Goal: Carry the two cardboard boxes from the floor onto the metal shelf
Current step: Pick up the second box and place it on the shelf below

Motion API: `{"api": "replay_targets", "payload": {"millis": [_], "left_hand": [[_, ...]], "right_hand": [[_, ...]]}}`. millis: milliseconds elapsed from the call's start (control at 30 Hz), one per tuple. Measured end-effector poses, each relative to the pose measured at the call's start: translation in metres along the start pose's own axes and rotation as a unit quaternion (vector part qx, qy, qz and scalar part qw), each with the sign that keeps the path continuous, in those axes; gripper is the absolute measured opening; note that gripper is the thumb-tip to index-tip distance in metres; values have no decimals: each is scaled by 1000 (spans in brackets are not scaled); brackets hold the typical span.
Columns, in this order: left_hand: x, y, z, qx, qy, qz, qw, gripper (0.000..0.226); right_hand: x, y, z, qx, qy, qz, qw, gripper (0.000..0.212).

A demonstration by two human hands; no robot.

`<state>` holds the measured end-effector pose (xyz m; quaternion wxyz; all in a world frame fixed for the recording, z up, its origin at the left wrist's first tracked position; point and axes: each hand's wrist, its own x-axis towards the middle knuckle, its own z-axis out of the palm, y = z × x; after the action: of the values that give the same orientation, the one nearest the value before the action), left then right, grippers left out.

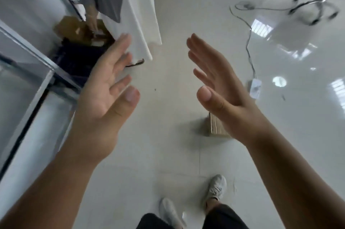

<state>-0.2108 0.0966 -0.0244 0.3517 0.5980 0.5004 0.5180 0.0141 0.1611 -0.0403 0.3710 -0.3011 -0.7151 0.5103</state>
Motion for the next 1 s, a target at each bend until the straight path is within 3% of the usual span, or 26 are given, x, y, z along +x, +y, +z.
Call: {"api": "replay_targets", "payload": {"millis": [200,633,1000], "left_hand": [[-5,-38,88,11,-73,-55,996,92],[-11,-138,299,27,-170,-141,975,87],[42,-221,327,-3,-160,-178,971,72]], "right_hand": [[-62,52,-47,22,49,60,997,92],[-183,190,-180,17,122,176,977,90],[-156,268,-210,34,137,222,965,89]]}}
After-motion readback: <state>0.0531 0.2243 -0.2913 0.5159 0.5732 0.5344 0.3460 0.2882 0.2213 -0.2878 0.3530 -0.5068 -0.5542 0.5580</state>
